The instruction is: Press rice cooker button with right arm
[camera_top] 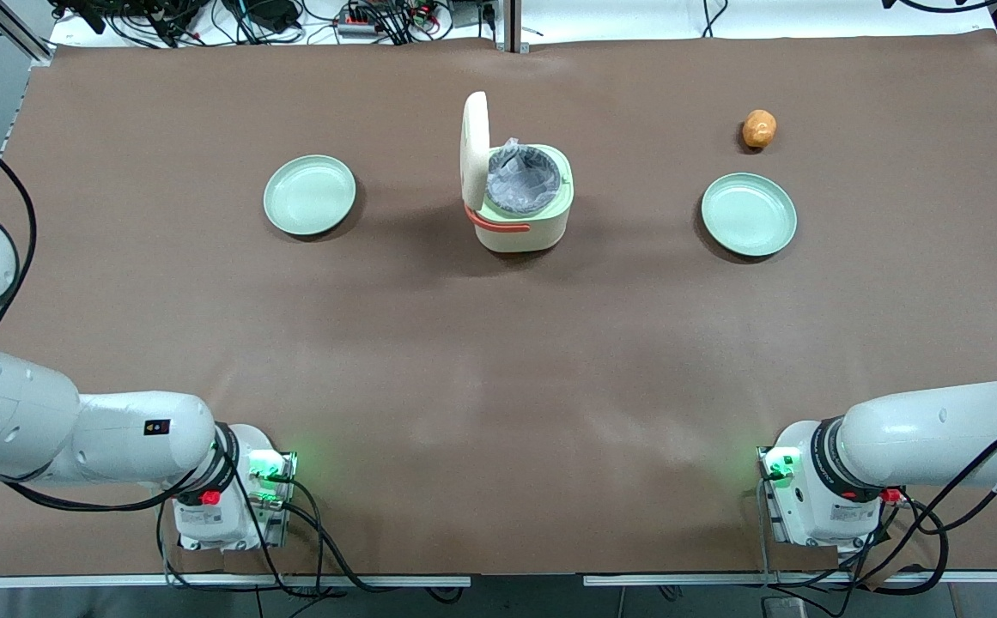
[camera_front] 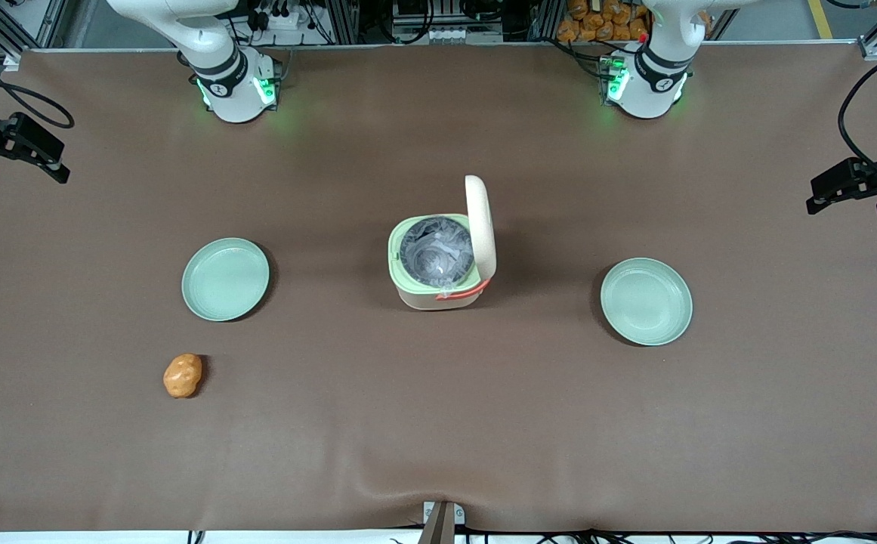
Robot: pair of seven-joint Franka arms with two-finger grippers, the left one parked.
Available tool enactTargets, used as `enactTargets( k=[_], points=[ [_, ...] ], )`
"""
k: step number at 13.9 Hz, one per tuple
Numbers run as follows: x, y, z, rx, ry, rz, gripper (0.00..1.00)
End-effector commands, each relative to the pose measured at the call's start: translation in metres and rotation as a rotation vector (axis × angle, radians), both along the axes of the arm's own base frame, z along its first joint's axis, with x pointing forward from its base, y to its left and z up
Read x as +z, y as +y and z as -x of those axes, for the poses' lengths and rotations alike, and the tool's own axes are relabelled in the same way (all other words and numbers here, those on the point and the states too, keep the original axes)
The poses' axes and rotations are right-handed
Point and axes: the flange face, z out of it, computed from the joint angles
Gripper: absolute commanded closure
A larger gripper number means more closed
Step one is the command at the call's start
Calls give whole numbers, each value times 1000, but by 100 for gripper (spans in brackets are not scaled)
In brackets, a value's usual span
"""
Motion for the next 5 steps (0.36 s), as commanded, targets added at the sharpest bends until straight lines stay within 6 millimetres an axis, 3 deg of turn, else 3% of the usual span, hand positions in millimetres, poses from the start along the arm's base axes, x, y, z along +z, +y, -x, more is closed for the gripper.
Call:
enactTargets(
  k=[1,5],
  points=[
    [2,-4,2,4,4,-15,0],
    [0,-6,2,-1,10,-17,0]
  ],
)
